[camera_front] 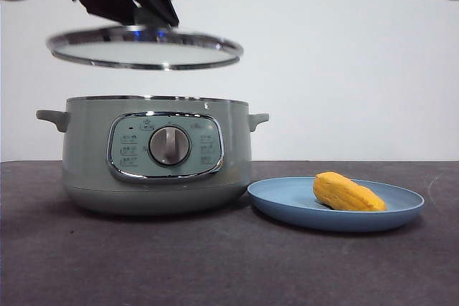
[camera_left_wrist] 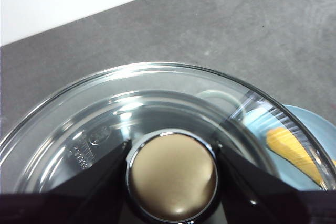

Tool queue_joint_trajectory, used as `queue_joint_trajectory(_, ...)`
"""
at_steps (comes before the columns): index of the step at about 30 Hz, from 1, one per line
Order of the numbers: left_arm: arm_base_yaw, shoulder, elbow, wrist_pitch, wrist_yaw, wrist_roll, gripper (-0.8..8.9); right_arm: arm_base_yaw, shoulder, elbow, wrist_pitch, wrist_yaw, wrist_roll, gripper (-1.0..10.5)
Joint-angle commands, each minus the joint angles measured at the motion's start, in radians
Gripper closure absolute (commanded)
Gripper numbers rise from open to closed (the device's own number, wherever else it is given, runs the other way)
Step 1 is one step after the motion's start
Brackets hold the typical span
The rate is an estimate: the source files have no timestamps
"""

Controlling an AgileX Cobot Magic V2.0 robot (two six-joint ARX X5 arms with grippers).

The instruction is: Take the corn out from the steamer,put the corn on the plate,close the lid

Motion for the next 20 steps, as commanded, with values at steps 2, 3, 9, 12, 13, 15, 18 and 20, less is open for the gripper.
queue_joint_trajectory(2,-0.003,0.036,0.017,0.075,0.004,0.037,8.22,0.002,-0.005,-0.006,-0.018,0.001,0.010,4.1)
queue_joint_trajectory(3,-0.003,0.045,0.017,0.083,0.003,0.039,8.22,0.002,-0.005,-0.006,-0.023,0.001,0.010,4.1)
queue_joint_trajectory(9,-0.003,0.101,0.017,0.140,-0.001,0.038,8.22,0.002,-0.005,-0.006,-0.026,0.001,0.010,4.1)
queue_joint_trajectory(12,-0.003,0.122,0.017,0.149,-0.002,0.038,8.22,0.002,-0.005,-0.006,-0.026,0.001,0.010,4.1)
queue_joint_trajectory(13,-0.003,0.127,0.017,0.150,-0.003,0.038,8.22,0.002,-0.005,-0.006,-0.026,0.001,0.010,4.1)
queue_joint_trajectory(15,-0.003,0.138,0.017,0.150,-0.003,0.038,8.22,0.002,-0.005,-0.006,-0.026,0.001,0.010,4.1)
queue_joint_trajectory(18,-0.003,0.150,0.017,0.144,-0.006,0.038,8.22,0.002,-0.005,-0.006,-0.026,0.001,0.009,4.1)
queue_joint_trajectory(20,-0.003,0.154,0.017,0.141,-0.026,0.038,8.22,0.002,-0.005,-0.006,-0.026,0.001,0.009,4.1)
